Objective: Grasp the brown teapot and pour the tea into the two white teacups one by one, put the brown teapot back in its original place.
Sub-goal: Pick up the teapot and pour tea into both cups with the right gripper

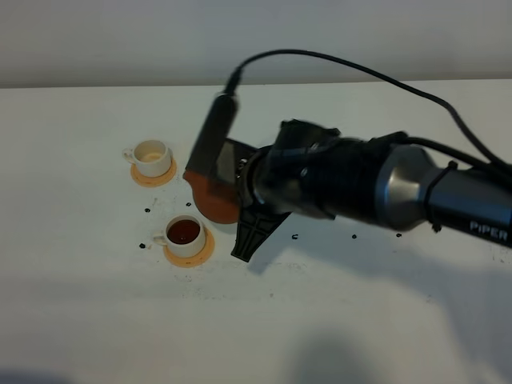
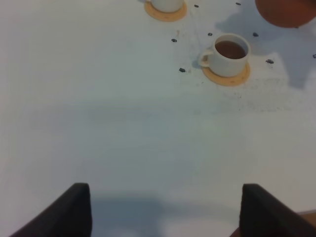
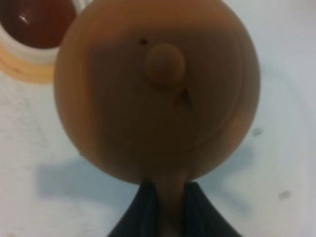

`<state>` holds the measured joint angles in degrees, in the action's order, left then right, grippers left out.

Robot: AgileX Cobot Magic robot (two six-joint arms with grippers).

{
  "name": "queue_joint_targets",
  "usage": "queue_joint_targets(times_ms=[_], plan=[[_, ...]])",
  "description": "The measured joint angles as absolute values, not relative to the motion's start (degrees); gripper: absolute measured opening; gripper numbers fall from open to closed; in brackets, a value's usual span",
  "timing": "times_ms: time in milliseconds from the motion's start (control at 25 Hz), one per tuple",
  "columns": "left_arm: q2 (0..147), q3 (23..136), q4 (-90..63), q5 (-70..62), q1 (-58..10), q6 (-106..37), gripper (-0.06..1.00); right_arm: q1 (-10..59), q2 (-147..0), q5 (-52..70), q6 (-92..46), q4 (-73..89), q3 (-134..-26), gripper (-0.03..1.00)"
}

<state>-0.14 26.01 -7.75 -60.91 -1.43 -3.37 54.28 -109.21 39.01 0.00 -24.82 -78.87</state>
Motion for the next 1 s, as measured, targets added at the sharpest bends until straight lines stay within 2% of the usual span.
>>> queue_joint_targets(times_ms=[360, 800, 1000], plan=[[-0.14, 26.01, -7.75, -60.91, -1.43, -3.37, 0.6, 48.83, -109.21, 35.15, 0.0, -11.68, -75.63, 0.1], [-0.14, 26.01, -7.75, -60.91, -1.43, -3.37, 0.6, 48.39, -109.21, 25.94, 0.0, -4.85, -68.16, 0.1], [-0.14, 26.01, -7.75, -60.91, -1.43, -3.37, 0.6, 47.9, -110.84, 25.52, 0.0, -4.64, -67.35, 0.1]])
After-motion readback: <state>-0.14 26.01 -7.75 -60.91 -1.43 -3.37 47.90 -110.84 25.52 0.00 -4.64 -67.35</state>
